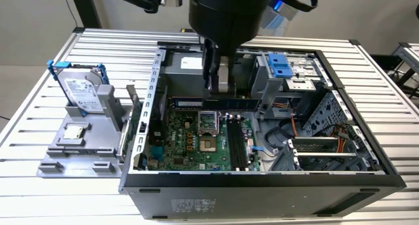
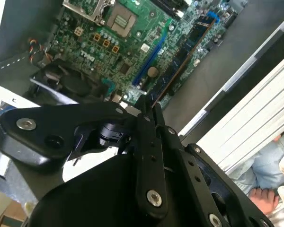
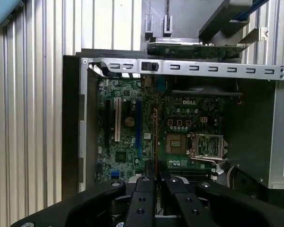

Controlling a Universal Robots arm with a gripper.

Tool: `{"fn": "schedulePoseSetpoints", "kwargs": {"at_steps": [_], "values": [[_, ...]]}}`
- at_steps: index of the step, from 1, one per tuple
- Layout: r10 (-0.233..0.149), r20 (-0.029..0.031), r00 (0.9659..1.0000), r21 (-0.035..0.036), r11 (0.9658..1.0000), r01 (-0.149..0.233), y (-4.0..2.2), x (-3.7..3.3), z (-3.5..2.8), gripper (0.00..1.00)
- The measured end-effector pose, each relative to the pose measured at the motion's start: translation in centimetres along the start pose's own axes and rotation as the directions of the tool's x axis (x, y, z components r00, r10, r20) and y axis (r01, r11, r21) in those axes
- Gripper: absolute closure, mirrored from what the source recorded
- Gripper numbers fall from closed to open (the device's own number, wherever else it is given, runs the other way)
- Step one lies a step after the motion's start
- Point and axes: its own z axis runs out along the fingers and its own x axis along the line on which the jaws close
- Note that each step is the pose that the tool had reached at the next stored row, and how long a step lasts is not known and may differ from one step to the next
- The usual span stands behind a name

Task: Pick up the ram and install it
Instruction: 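Pick up the ram and move it above insertion slot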

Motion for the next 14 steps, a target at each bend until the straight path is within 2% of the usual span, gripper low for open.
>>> {"fn": "schedulePoseSetpoints", "kwargs": {"at_steps": [14], "values": [[0.000, 0.0000, 1.0000, 0.0000, 1.0000, 0.000, -5.33, 0.05, -0.24, 1.00]]}}
